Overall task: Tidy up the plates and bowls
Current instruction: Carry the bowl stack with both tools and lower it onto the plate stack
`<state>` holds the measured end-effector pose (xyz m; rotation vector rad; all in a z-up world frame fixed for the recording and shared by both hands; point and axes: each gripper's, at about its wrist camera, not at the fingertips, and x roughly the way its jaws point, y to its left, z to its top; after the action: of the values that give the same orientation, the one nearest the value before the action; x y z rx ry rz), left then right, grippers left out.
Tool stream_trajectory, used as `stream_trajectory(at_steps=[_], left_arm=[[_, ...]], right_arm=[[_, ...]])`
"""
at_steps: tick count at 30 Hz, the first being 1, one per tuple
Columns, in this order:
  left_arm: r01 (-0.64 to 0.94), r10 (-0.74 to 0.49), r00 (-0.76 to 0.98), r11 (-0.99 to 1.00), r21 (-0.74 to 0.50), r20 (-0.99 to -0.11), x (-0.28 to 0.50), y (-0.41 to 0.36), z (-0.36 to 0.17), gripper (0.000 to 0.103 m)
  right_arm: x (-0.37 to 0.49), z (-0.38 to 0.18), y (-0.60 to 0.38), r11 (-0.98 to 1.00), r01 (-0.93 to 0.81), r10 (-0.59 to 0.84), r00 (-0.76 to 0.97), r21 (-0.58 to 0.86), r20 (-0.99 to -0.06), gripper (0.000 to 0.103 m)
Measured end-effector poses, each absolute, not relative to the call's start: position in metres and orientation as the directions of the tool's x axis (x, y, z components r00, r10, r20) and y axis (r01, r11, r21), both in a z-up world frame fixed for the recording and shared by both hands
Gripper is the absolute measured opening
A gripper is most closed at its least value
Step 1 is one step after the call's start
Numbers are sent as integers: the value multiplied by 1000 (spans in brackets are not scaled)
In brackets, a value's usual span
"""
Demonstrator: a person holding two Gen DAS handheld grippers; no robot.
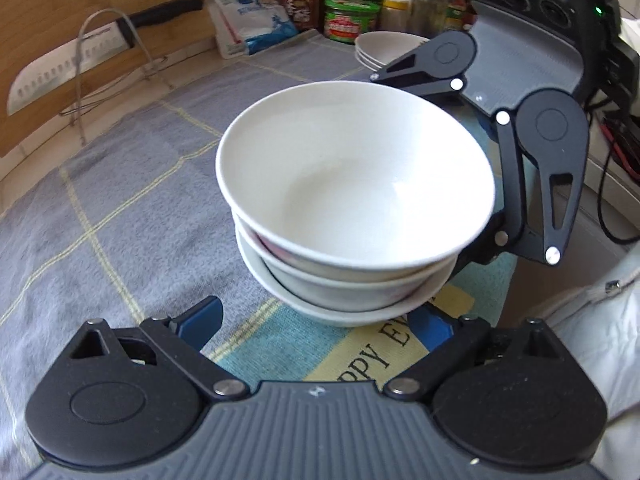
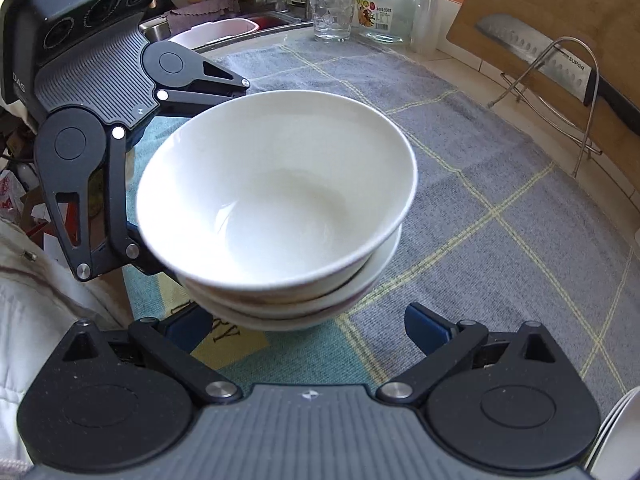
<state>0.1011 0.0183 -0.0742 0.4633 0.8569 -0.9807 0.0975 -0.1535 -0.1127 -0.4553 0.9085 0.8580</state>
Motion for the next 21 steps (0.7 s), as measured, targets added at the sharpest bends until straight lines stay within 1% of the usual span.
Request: stream_trajectory(at_steps=[7, 10, 15, 18, 19, 20, 21], left_arm=[[933, -590, 165, 354, -70, -790, 113, 21, -75, 92], [952, -598, 143, 302, -56, -788, 113, 21, -74, 92], [972, -612, 124, 235, -30, -781, 114, 17, -68, 92], [982, -612, 128, 190, 13, -781, 111, 12, -68, 92], [984, -611, 127, 178, 21, -781, 111, 11, -68, 91], [986, -612, 117, 166, 17, -782, 111, 10, -67, 87], [987, -609, 114, 159, 21, -785, 111, 8, -67, 87]], right_arm=[[101, -112, -147, 587, -810, 421, 305, 1, -854, 101], [101, -110, -144, 579, -815, 411, 296, -4, -863, 99], [100, -106, -141, 549, -836, 415, 291, -18, -862, 98], [100, -104, -140, 528, -849, 435, 284, -14, -855, 98], [101, -104, -140, 523, -852, 438, 281, -13, -854, 98], [101, -104, -140, 516, -857, 442, 278, -12, -853, 97], [101, -104, -140, 510, -860, 444, 275, -12, -853, 96]])
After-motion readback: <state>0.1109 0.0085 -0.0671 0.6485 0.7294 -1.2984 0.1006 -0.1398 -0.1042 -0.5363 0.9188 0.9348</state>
